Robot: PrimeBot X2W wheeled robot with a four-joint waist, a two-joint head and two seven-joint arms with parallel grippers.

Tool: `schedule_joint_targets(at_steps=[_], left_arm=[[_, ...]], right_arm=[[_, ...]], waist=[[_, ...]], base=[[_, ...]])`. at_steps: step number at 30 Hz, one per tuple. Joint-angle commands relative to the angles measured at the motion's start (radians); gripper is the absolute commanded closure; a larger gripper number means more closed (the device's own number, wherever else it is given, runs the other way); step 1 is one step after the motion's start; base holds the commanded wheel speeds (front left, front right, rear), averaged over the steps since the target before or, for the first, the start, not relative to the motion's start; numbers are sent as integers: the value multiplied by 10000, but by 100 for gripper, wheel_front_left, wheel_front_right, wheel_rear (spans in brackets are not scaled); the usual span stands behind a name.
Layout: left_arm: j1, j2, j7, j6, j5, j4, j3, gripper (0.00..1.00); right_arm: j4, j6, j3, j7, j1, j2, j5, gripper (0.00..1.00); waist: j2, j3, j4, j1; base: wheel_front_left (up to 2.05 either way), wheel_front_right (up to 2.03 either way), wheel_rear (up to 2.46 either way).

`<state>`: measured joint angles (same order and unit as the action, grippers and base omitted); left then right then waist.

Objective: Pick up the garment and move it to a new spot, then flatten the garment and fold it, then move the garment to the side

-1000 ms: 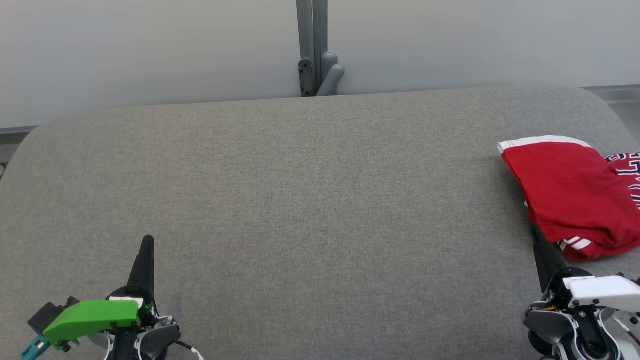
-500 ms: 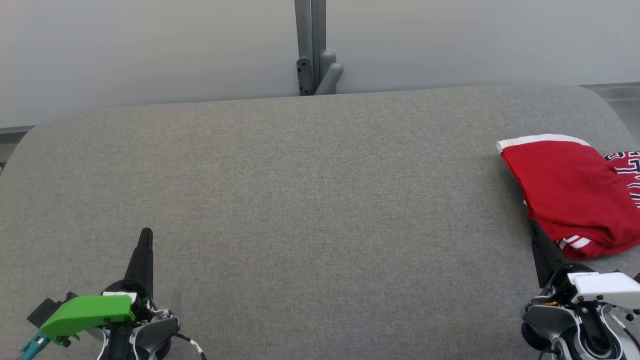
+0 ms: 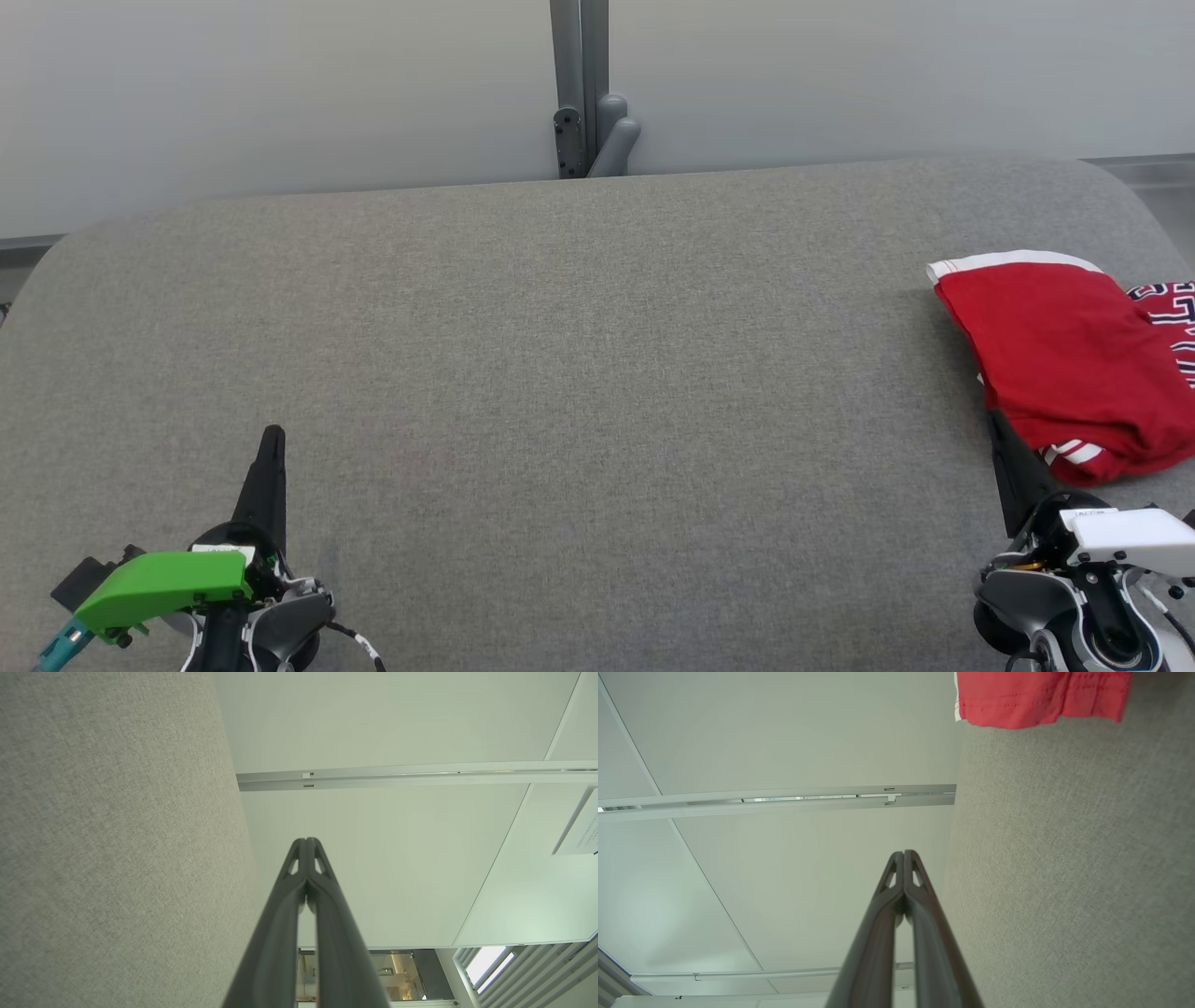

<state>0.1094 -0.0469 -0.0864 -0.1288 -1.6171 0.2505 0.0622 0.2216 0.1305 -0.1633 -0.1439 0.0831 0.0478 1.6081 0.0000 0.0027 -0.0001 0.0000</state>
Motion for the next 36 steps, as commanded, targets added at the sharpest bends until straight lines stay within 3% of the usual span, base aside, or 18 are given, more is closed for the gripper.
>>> schedule_joint_targets(at_steps=[1,36], left_arm=[[126,-62,-12,-40,-22,-28,30,100],[125,-62,-12,-41,-22,-29,30,100]], right_arm=[[23,4,8,-14,45,47,56,100],[23,4,9,-12,43,45,56,100]], waist=[[0,0,0,0],[0,0,0,0]], base=[[0,0,0],[0,0,0]])
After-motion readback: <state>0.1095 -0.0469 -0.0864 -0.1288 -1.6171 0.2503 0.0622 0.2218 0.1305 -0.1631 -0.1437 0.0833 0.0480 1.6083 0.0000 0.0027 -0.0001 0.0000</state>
